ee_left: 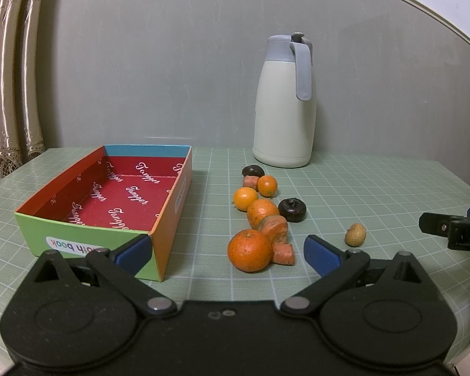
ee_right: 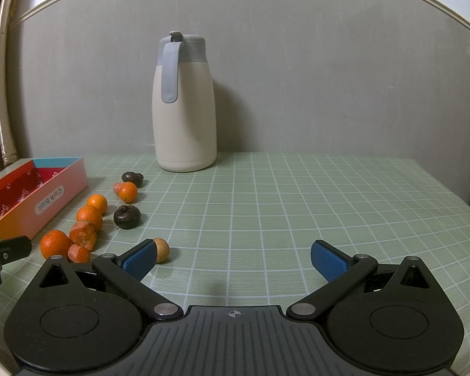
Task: Organize fruits
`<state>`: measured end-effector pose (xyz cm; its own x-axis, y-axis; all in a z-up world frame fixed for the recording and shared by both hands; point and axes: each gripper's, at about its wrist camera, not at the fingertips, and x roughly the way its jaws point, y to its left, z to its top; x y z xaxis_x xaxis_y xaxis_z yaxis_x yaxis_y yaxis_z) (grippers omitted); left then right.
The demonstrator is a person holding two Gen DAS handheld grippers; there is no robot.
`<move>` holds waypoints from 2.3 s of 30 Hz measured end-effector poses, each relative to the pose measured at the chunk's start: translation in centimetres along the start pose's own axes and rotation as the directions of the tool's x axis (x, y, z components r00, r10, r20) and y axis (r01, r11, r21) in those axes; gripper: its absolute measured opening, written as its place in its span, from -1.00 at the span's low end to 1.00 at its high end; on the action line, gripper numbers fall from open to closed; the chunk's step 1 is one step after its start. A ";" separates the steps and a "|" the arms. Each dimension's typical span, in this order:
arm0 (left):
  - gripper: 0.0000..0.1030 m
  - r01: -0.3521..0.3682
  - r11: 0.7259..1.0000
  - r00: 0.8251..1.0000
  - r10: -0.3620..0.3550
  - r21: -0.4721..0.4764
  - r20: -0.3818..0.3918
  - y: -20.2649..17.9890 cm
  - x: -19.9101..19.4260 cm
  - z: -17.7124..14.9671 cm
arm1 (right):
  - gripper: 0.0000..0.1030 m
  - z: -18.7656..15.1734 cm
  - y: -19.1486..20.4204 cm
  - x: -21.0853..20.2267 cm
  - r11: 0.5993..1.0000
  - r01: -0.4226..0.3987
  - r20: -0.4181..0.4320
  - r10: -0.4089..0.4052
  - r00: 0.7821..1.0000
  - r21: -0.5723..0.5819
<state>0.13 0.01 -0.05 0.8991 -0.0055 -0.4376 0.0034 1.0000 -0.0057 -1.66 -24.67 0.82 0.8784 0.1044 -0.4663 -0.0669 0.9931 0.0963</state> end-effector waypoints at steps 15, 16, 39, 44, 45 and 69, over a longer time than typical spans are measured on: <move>0.89 0.000 1.000 1.000 0.000 0.001 0.000 -0.1 0.0 0.0 | 1.00 0.0 -0.2 0.1 1.000 0.001 -0.005 -0.001 1.000 -0.006; 0.89 -0.001 1.000 1.000 0.001 0.001 -0.001 -0.1 0.0 0.0 | 1.00 0.0 -0.2 0.1 1.000 0.001 -0.005 -0.001 1.000 -0.007; 0.89 -0.002 1.000 1.000 0.002 0.001 0.000 0.0 -0.1 0.0 | 1.00 0.0 -0.3 0.3 1.000 0.000 -0.006 0.000 1.000 -0.011; 0.89 -0.001 1.000 1.000 0.001 0.001 0.001 0.0 -0.1 0.0 | 1.00 0.0 -0.3 0.3 1.000 0.000 -0.006 0.000 1.000 -0.011; 0.89 -0.001 1.000 1.000 0.001 0.001 0.001 0.0 -0.1 0.0 | 1.00 0.0 -0.3 0.3 1.000 0.000 -0.006 0.000 1.000 -0.012; 0.23 0.037 0.999 0.993 -0.032 0.038 -0.115 -1.0 3.8 0.1 | 1.00 0.4 -1.0 1.4 1.000 -0.007 -0.032 0.007 0.999 0.016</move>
<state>3.65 -1.01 -1.60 0.8420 -0.0380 -0.5381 0.0530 0.9985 0.0124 -0.18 -25.57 0.37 0.8624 0.1133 -0.4933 -0.0651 0.9914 0.1140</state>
